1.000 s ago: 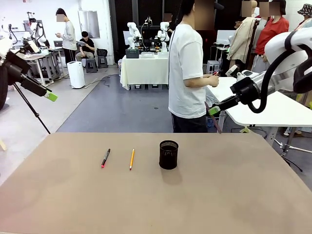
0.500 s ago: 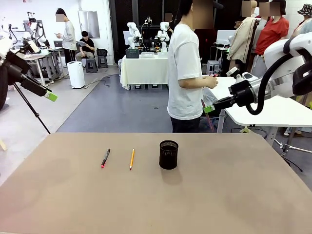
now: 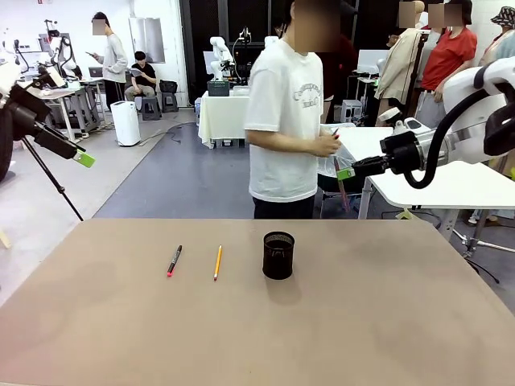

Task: Place the pens into the pen holder.
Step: Pick up a writing instrument from the table and place it into the Pen holder.

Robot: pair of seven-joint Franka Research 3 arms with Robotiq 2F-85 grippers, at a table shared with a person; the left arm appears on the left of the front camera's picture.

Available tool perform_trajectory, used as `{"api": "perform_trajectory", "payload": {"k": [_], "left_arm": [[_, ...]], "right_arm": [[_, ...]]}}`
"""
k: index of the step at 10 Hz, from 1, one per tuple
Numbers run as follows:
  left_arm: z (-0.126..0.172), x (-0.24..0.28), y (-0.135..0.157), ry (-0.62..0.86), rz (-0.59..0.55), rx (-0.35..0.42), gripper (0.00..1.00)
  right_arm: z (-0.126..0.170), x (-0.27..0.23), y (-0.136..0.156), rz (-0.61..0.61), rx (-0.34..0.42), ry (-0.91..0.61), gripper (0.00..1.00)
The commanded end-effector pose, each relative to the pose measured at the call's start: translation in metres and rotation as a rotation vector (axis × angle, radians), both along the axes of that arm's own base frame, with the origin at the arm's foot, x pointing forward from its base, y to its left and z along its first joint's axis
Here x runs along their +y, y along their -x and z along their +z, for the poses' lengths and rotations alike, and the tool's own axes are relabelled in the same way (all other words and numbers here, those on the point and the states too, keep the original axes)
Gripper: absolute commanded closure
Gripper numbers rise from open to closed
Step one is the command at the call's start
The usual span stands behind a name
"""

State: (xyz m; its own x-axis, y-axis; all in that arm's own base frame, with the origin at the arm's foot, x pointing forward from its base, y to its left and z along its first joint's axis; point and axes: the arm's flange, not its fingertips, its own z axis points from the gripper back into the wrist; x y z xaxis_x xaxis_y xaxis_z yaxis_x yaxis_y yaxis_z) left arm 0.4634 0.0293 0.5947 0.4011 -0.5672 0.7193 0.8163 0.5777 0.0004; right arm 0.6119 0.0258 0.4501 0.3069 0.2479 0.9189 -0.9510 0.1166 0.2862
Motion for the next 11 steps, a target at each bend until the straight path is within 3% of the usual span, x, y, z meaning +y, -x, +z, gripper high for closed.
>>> {"api": "perform_trajectory", "payload": {"k": [1, 5, 9, 11], "left_arm": [[0.001, 0.0, 0.001, 0.005, -0.007, -0.003, 0.0], [0.001, 0.0, 0.001, 0.005, -0.007, -0.003, 0.0], [0.001, 0.0, 0.001, 0.005, -0.007, -0.003, 0.0], [0.001, 0.0, 0.001, 0.005, -0.007, -0.003, 0.0]], "right_arm": [[0.005, -0.011, -0.004, 0.055, -0.063, -0.106, 1.0], [0.03, -0.026, 0.0, 0.134, -0.146, -0.147, 1.0], [0.054, -0.044, 0.025, 0.07, -0.231, -0.153, 1.0], [0.055, -0.049, 0.026, 0.073, -0.211, -0.189, 1.0]]}}
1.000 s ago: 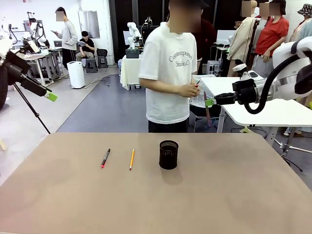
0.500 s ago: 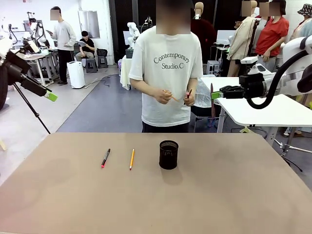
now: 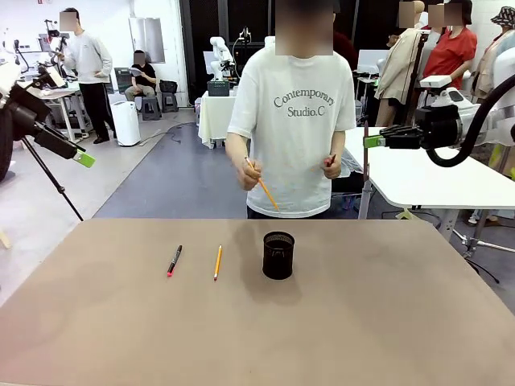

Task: Place the pens into the pen holder.
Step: Pick up a writing instrument from the table and place it into the Pen holder.

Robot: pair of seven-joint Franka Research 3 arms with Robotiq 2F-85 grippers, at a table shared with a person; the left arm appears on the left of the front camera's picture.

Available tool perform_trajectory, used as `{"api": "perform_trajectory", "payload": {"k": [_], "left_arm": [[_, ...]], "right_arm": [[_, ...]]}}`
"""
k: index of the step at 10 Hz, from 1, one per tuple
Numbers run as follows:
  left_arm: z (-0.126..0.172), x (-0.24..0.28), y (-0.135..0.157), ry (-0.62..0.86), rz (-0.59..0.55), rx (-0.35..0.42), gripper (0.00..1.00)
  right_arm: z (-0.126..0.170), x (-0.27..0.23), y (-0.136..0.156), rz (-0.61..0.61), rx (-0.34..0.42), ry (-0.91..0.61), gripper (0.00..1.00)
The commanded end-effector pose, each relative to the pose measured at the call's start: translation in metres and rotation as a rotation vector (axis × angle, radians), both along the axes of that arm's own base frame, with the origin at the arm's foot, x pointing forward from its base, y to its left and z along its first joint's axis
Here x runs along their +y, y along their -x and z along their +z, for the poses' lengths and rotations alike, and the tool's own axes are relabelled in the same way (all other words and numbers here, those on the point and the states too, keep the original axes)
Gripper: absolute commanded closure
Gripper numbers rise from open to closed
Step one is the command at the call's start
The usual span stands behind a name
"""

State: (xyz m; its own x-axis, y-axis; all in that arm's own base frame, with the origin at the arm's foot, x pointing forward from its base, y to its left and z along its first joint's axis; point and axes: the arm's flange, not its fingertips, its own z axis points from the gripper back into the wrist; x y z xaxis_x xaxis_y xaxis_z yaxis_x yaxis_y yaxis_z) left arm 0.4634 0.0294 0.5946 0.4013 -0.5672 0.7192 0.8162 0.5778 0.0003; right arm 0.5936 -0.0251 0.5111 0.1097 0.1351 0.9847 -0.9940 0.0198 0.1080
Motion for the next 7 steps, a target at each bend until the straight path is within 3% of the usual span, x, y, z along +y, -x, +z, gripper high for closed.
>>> {"api": "perform_trajectory", "payload": {"k": [1, 7], "left_arm": [[0.0013, 0.0002, 0.0007, 0.005, -0.008, -0.003, 0.0], [0.0013, 0.0002, 0.0007, 0.005, -0.008, -0.003, 0.0]], "right_arm": [[-0.0073, 0.0011, 0.0071, 0.032, 0.013, -0.052, 1.0], [0.0, 0.0, 0.0, 0.0, 0.0, 0.0, 1.0]]}}
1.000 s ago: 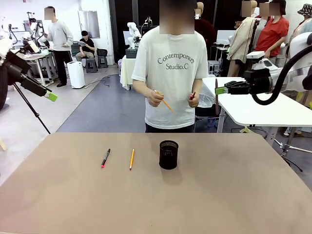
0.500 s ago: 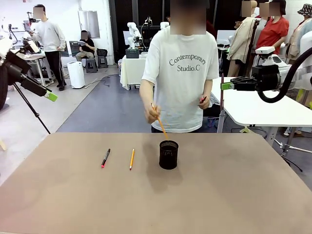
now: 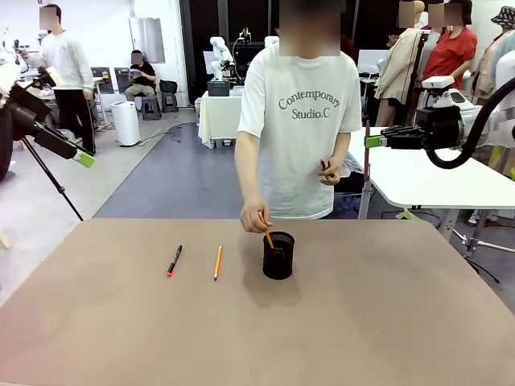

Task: Place the pens into the pen holder.
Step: Pick up a writing instrument from the table and place it into the Pen holder.

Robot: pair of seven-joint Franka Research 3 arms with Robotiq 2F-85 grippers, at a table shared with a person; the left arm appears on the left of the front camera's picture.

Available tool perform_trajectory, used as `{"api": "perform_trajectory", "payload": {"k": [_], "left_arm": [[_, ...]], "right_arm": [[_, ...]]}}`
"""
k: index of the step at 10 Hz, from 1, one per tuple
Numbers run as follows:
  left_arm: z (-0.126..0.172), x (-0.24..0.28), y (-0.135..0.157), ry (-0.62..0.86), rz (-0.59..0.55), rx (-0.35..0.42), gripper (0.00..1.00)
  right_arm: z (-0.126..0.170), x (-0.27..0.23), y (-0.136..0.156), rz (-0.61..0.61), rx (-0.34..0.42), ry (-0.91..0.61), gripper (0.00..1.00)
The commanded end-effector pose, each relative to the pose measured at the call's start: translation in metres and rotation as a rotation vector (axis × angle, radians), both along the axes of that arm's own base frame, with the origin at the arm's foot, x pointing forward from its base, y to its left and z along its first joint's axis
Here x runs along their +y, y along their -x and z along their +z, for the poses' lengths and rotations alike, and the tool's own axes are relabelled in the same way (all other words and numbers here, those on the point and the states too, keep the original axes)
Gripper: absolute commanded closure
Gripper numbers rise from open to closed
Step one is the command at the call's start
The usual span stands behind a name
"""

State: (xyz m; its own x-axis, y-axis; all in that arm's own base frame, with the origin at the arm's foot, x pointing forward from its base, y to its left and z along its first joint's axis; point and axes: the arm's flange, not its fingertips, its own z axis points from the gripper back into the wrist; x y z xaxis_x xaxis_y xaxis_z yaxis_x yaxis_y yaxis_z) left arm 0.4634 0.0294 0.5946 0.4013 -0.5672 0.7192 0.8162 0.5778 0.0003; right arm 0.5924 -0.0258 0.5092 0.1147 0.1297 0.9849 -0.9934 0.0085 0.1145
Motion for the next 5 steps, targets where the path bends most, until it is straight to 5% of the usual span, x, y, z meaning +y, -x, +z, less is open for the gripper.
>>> {"api": "perform_trajectory", "payload": {"k": [1, 5], "left_arm": [[0.0013, 0.0002, 0.0007, 0.005, -0.008, -0.003, 0.0], [0.0013, 0.0002, 0.0007, 0.005, -0.008, -0.003, 0.0]], "right_arm": [[0.0019, 0.0008, -0.0012, -0.011, -0.007, 0.007, 1.0], [0.0019, 0.0008, -0.0012, -0.011, -0.007, 0.007, 1.0]]}}
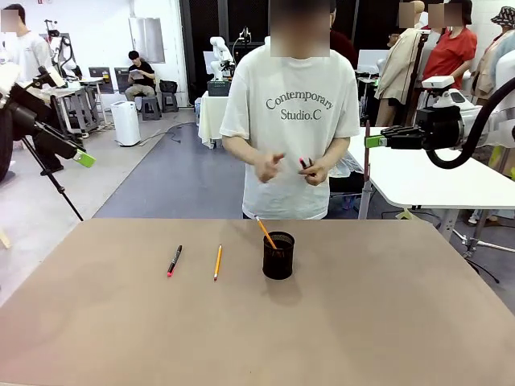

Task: Place the pens into the pen holder.
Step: Pick up a writing instrument from the table and place it into the Pen holder.

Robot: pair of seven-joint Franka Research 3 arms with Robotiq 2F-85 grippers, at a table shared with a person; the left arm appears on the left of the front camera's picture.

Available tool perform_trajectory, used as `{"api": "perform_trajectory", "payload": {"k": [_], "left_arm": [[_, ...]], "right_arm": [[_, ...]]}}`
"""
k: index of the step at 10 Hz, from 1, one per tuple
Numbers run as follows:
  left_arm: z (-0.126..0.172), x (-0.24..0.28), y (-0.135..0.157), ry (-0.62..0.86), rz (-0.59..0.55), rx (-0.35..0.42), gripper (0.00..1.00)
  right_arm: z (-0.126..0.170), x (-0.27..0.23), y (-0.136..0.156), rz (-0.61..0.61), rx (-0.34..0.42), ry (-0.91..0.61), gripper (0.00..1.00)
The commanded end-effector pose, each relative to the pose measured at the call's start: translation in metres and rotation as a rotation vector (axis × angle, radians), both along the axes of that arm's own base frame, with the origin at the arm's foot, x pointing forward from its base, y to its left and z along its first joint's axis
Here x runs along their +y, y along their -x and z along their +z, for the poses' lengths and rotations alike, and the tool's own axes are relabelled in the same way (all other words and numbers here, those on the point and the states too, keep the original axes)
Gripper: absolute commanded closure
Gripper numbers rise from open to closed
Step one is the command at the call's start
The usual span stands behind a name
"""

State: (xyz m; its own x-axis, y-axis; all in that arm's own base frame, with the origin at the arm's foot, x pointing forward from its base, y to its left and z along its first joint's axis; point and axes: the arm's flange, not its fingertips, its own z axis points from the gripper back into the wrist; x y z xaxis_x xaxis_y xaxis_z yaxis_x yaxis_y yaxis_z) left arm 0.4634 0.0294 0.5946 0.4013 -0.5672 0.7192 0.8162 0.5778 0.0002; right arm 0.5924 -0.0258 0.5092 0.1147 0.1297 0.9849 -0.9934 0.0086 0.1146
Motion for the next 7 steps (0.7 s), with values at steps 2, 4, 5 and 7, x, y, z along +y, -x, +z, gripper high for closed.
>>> {"api": "perform_trajectory", "payload": {"k": [2, 4, 5, 7], "left_arm": [[0.0013, 0.0002, 0.0007, 0.005, -0.008, -0.003, 0.0], [0.0013, 0.0002, 0.0007, 0.005, -0.008, -0.003, 0.0], [0.0013, 0.0002, 0.0007, 0.005, -0.008, -0.003, 0.0], [0.0013, 0.0002, 0.0007, 0.005, -0.008, -0.003, 0.0]], "right_arm": [[0.0019, 0.0008, -0.0012, -0.011, -0.007, 0.007, 1.0], [0.0019, 0.0008, -0.0012, -0.011, -0.007, 0.007, 1.0], [0.0019, 0.0008, -0.0012, -0.011, -0.007, 0.007, 1.0], [0.0019, 0.0008, -0.0012, -0.011, -0.007, 0.007, 1.0]]}}
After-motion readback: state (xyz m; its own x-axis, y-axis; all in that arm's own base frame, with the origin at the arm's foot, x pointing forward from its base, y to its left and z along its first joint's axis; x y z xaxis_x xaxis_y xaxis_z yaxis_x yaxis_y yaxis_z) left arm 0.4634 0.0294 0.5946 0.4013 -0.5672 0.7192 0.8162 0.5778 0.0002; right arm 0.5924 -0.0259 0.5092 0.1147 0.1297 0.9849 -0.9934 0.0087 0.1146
